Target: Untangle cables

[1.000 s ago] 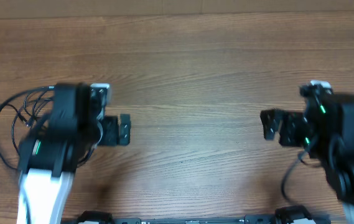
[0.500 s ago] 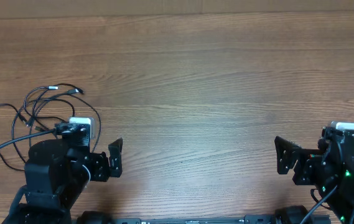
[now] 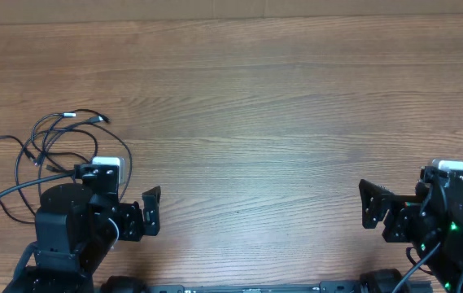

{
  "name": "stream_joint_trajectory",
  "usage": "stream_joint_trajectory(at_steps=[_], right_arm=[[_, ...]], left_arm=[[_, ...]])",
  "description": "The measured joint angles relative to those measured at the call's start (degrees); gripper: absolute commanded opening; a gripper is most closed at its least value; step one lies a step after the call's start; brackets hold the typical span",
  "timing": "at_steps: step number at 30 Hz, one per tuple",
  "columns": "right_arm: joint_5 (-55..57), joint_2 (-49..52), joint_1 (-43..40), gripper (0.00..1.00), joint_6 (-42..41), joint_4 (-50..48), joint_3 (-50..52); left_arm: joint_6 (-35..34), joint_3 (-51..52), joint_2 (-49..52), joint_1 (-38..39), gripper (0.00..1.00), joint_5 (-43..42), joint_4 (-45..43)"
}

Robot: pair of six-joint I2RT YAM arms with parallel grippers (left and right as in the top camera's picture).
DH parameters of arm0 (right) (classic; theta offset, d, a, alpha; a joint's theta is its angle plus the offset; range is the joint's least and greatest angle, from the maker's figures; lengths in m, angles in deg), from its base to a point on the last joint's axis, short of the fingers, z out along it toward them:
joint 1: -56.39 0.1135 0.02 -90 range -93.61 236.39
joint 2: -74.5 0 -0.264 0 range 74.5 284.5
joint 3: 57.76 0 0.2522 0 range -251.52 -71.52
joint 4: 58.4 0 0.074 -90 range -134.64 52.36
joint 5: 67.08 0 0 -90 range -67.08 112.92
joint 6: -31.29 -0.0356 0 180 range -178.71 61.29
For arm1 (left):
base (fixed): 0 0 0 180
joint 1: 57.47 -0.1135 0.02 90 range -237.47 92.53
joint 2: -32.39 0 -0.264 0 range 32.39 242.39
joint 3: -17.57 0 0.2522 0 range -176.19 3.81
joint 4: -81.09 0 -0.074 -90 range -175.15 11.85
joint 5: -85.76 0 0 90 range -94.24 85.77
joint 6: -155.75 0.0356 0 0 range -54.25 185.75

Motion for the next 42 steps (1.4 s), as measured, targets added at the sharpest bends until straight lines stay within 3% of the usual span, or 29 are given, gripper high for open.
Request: stream_joint_trajectory(at_steps=[6,17,33,42], right_arm=[[1.75,0.0,0.02,1.0,0.61,-0.07,0.0],[3.67,-4.52,-0.85,1.0,0.83,-9.25,3.98],[4.09,-30.58,-1.44,1.0,0.85,-30.18,30.51],[3.93,-33.44,-2.62,1.0,0.85,-45.46,43.23]], left_arm=[[0.0,0.0,0.0,0.0,1.0,0.0,0.31],[0.0,0.0,0.0,0.0,0.99,0.0,0.33],[0.0,0.07,0.04,0.0,1.0,0.04,0.44],[0.0,0.09,0.04,0.0,1.0,0.17,0.46]])
